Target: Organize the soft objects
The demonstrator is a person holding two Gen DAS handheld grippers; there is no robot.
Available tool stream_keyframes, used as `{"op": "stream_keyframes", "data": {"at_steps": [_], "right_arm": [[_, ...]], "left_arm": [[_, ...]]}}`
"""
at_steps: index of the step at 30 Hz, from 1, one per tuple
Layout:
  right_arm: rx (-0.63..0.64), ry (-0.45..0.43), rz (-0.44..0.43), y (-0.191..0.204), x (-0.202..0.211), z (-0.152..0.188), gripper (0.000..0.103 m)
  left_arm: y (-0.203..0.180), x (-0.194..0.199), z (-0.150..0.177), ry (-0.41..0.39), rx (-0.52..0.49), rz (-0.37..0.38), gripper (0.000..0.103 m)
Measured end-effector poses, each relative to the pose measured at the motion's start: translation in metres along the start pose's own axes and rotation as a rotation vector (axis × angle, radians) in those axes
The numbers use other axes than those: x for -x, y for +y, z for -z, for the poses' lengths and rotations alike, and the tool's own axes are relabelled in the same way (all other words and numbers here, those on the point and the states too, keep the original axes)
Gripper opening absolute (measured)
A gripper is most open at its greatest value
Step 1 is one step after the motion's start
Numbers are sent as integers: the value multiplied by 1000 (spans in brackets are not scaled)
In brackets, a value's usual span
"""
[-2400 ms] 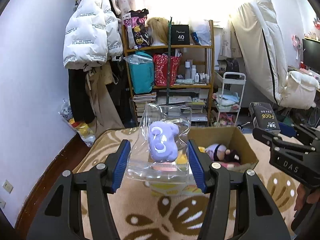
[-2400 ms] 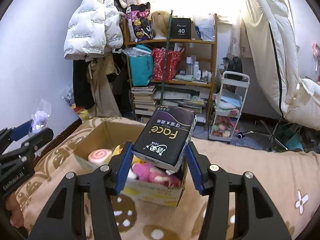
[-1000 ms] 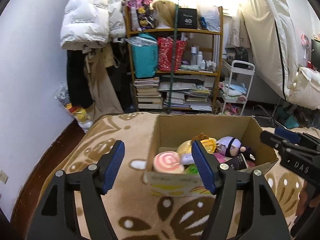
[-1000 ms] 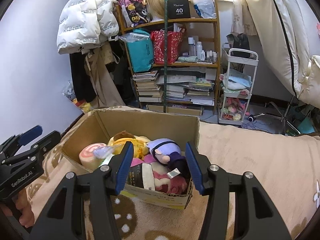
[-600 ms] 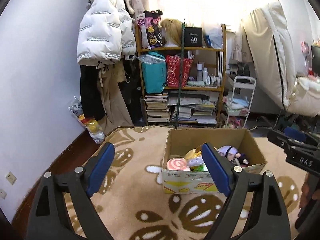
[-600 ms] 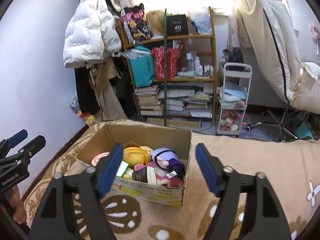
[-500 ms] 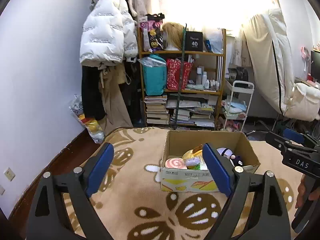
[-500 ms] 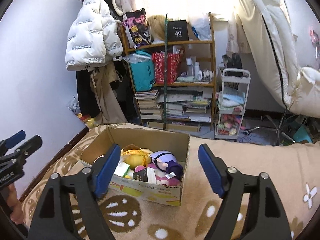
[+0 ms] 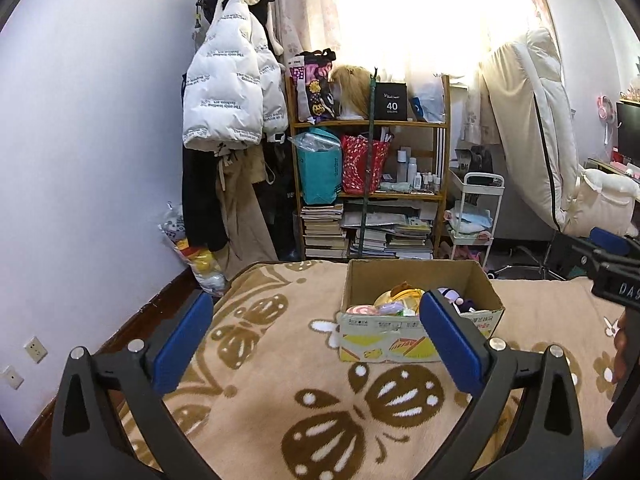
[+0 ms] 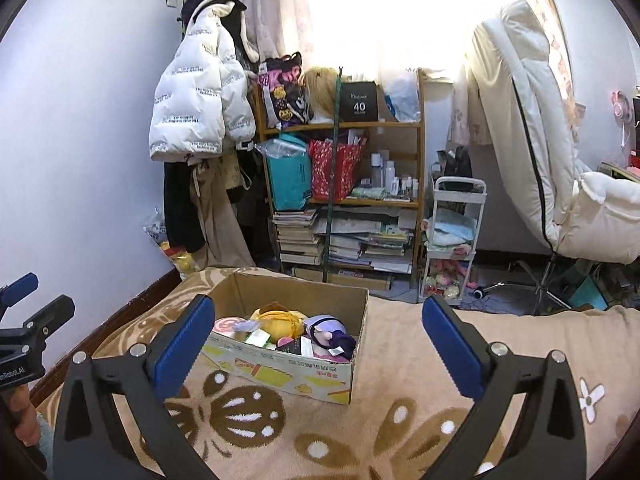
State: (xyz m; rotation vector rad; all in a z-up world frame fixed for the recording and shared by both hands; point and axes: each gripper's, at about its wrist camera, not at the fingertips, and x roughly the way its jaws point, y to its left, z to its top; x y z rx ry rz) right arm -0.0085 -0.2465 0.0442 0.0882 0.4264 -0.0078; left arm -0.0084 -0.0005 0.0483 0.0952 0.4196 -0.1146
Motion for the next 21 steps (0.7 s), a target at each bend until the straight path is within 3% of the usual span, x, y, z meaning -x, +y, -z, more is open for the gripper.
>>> {"op": "stream_keyframes", "data": {"at_steps": [13,21], "right_arm": [[-3,-90,18,5,43,12,103],[-5,-79,15,6,39,19,103]], "left_arm": [[19,24,15,-17,18,-43,102],[22,17,27,-12,17,-64,102]]}}
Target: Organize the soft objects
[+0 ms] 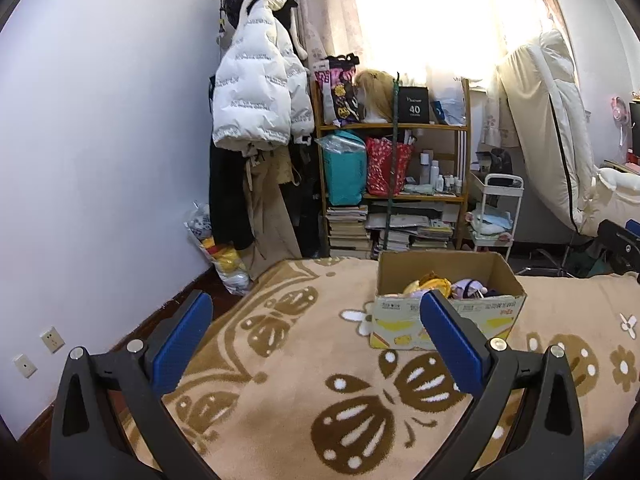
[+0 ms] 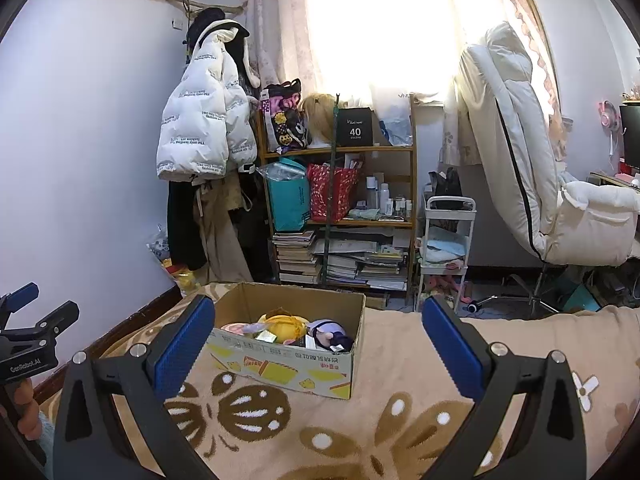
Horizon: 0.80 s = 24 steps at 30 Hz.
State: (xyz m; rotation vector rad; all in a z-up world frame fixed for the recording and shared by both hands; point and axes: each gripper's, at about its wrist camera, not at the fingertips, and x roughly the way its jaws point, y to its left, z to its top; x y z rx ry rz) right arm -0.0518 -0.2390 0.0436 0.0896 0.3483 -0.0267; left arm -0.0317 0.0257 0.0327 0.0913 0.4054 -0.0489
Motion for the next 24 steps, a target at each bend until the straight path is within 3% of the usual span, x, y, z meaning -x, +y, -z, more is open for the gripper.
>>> {"op": "stream_keyframes", "data": {"at_steps": [13,24], "right_arm": [[-22,71,22,-5,-25,14,103],[-35,96,31,-10,-33,17,103]], "left_arm": [[-8,-26,7,63,-18,29,102],[-14,-28,9,70,-40,29,102]]}}
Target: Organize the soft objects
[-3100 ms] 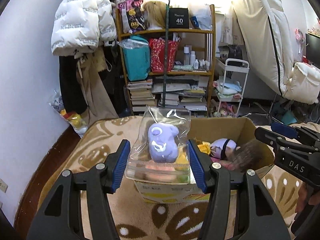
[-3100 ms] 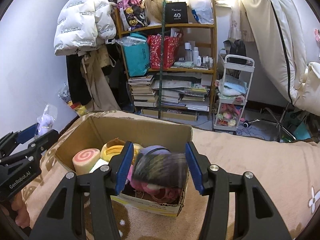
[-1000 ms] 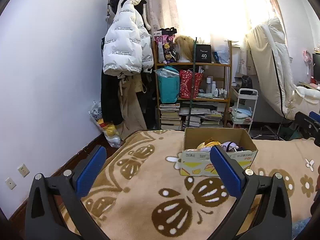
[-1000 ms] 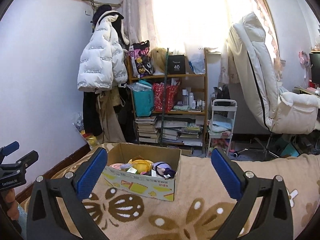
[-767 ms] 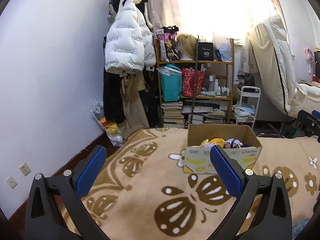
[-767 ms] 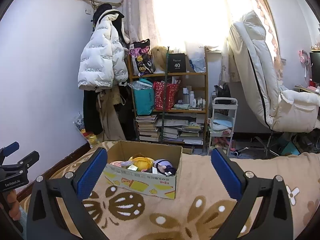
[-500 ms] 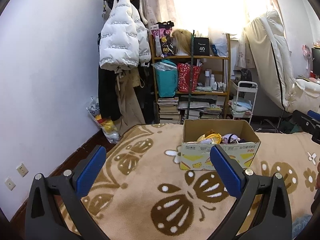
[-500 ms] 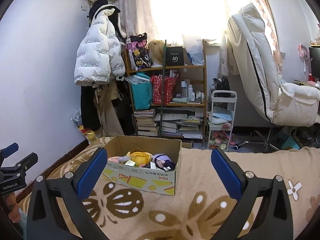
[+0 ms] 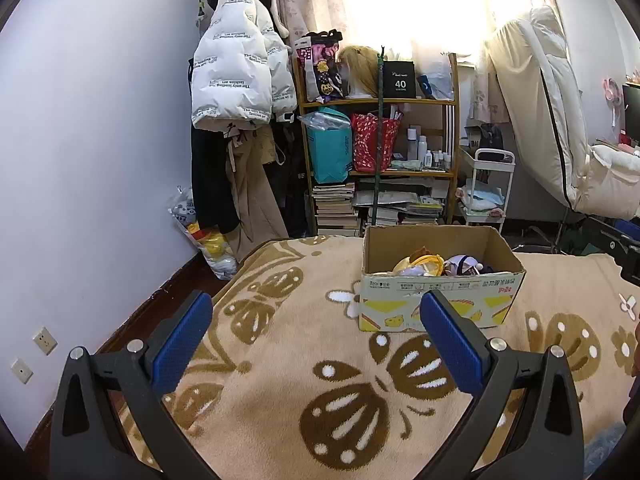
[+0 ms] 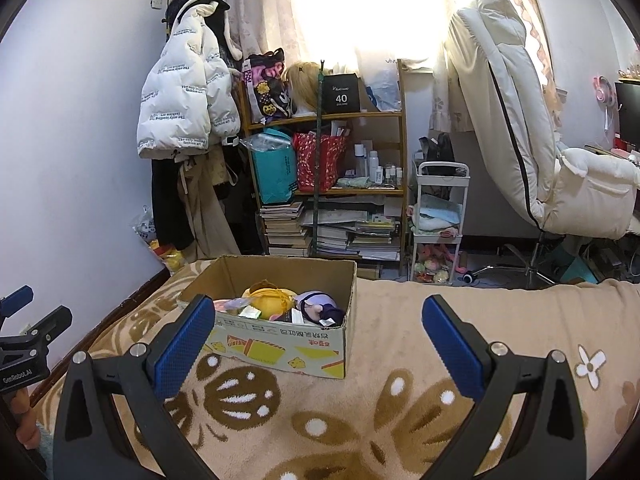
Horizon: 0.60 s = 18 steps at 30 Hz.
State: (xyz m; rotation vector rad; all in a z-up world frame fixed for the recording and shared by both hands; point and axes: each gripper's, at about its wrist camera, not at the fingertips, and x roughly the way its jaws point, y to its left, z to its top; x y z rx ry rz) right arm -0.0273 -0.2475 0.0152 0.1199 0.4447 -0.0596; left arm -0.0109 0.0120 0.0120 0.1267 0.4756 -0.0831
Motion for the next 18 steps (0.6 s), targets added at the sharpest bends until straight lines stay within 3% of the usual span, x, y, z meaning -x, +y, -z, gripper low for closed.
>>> {"op": "stream_keyframes", "data": {"at_steps": [18], "right_arm": [[35,-8,-3,3,0,-1,103]], "left_arm": [[3,0,2,4,3,-30,102]]}}
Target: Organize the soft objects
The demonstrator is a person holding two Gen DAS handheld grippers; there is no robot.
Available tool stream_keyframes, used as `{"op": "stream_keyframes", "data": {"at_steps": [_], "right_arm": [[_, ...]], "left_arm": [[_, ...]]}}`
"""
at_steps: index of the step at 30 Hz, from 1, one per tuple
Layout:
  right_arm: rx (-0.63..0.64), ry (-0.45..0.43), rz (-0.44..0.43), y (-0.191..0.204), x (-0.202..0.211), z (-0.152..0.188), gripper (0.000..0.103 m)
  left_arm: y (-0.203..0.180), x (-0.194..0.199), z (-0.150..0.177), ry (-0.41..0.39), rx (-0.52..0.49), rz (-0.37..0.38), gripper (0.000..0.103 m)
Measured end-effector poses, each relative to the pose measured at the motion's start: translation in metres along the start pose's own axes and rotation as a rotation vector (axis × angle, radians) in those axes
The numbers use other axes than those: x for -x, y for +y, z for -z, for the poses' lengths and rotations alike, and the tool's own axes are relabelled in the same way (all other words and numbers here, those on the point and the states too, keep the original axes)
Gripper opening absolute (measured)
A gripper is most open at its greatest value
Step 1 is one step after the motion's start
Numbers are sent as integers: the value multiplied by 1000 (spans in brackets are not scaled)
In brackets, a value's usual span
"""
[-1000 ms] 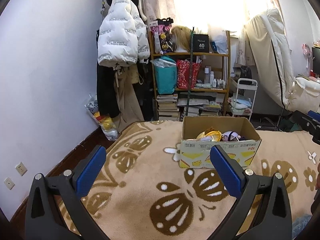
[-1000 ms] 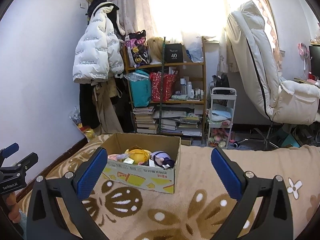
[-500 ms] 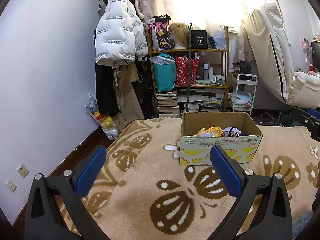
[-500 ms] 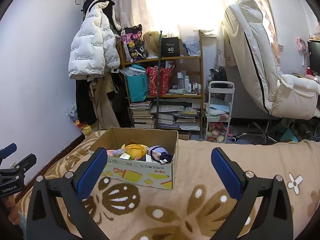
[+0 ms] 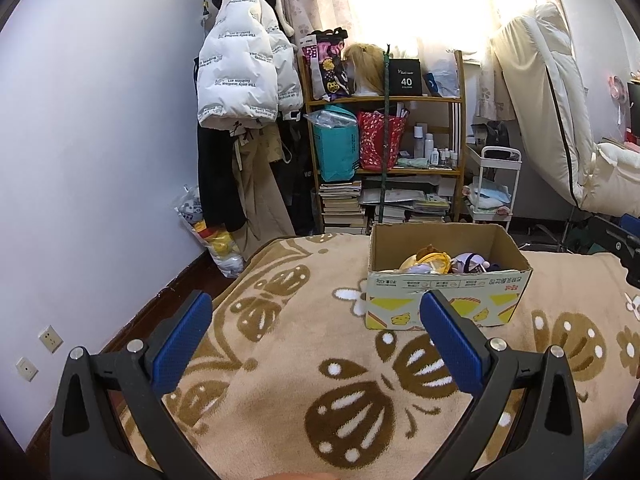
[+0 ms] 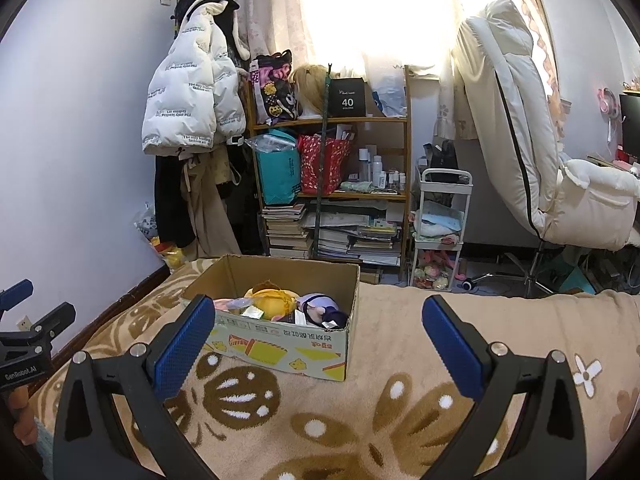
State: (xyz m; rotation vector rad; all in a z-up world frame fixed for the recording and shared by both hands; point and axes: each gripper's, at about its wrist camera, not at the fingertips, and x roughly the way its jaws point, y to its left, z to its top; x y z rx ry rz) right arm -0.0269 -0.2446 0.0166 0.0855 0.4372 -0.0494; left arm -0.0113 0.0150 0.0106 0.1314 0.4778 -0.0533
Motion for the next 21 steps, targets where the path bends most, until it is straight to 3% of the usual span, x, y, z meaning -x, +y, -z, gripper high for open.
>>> {"op": "stream_keyframes", "data": {"at_steps": [21], "right_arm": [[-2,1,-1,1,-1,0,103]], "left_arm": [[-1,-1,0,-4,-4,10,102]]}}
